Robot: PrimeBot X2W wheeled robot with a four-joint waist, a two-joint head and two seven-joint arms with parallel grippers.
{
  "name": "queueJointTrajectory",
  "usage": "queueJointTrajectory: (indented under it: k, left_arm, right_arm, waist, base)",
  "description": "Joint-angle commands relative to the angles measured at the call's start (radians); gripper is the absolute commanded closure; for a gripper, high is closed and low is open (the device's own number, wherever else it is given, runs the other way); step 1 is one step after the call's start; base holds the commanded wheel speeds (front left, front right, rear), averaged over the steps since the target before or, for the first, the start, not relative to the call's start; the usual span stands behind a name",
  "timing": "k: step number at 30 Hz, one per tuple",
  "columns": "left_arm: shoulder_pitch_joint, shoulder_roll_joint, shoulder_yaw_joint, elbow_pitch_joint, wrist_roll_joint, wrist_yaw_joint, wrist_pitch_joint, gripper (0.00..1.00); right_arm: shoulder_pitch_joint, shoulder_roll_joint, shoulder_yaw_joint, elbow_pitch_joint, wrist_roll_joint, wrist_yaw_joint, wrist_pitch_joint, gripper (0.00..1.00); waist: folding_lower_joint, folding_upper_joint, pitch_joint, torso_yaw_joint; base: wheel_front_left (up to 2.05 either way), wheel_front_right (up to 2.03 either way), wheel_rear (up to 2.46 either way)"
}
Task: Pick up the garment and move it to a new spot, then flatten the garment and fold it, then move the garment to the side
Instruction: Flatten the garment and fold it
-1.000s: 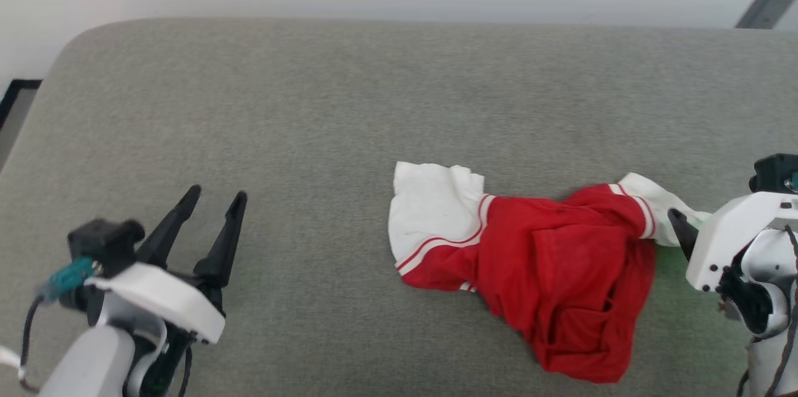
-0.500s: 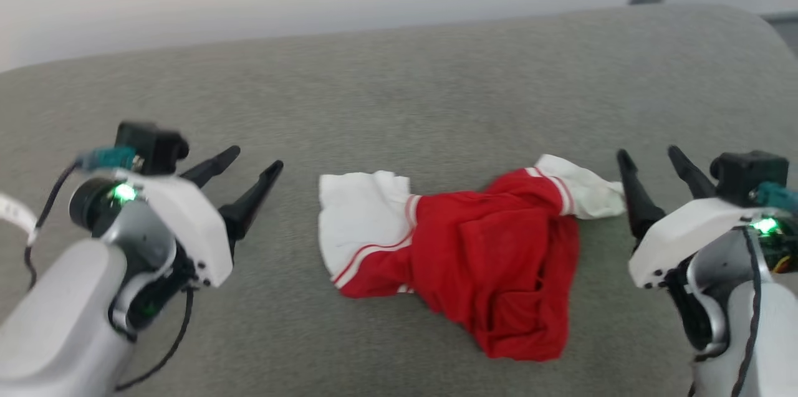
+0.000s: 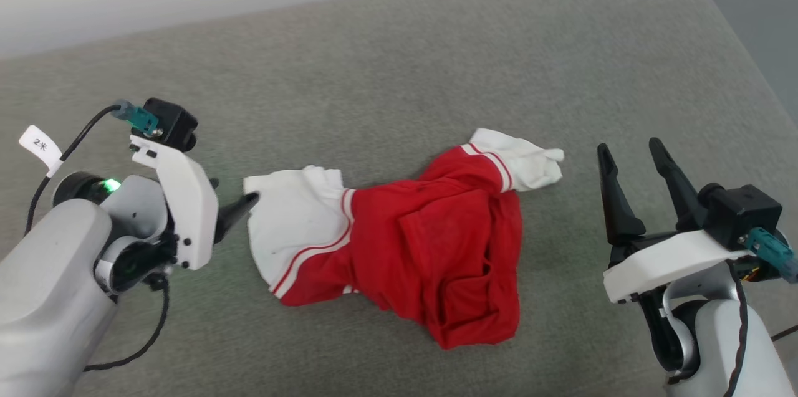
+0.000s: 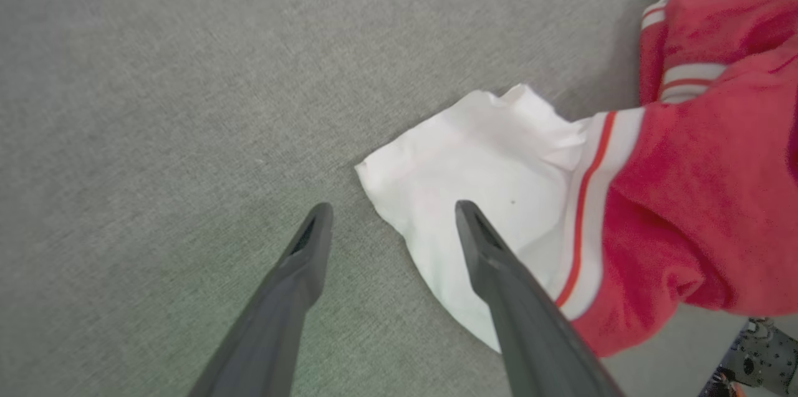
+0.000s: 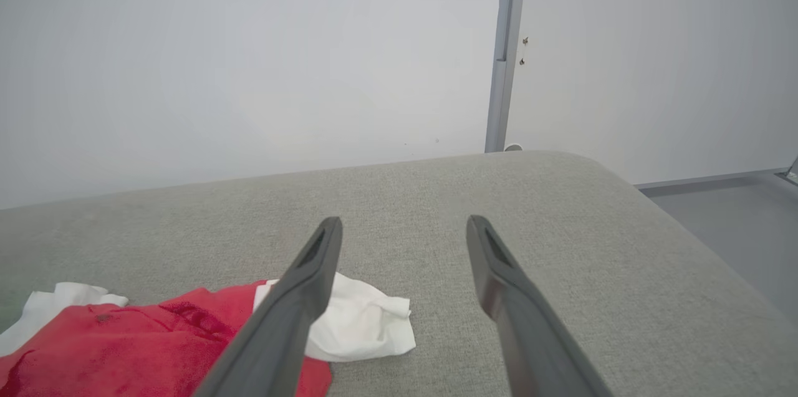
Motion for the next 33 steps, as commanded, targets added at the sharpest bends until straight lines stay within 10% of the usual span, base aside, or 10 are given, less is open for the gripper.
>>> queueJointTrajectory:
  k: [1, 16, 18, 33]
  left_arm:
    - [-0.018, 0.006, -0.012, 0.038, -0.009, 0.004, 0.045, 0.00]
    - [0.019, -0.053, -0.081, 0.245, -0.033, 0.055, 0.202, 0.00]
    - [0.021, -0.079, -0.077, 0.258, -0.055, 0.054, 0.220, 1.00]
    - [-0.038, 0.017, 0.031, 0.163, -0.108, 0.092, 0.192, 1.00]
  right_arm:
    - [0.009, 0.003, 0.003, 0.011, 0.016, 0.000, -0.025, 0.00]
    - [-0.021, 0.003, 0.036, 0.062, 0.079, 0.000, -0.093, 0.00]
    - [-0.026, 0.003, 0.037, 0.068, 0.085, 0.000, -0.097, 0.00]
    - [-0.018, 0.003, -0.007, 0.091, 0.055, 0.000, -0.086, 0.00]
  waist:
    - [0.0000, 0.0000, 0.031, -0.032]
    - [0.0000, 0.0000, 0.101, -0.081]
    - [0.0000, 0.0000, 0.104, -0.079]
    - [0.0000, 0.0000, 0.070, -0.006]
  base:
    - [0.00, 0.00, 0.00]
    - [0.00, 0.00, 0.00]
    - [0.00, 0.00, 0.00]
    - [0.00, 0.00, 0.00]
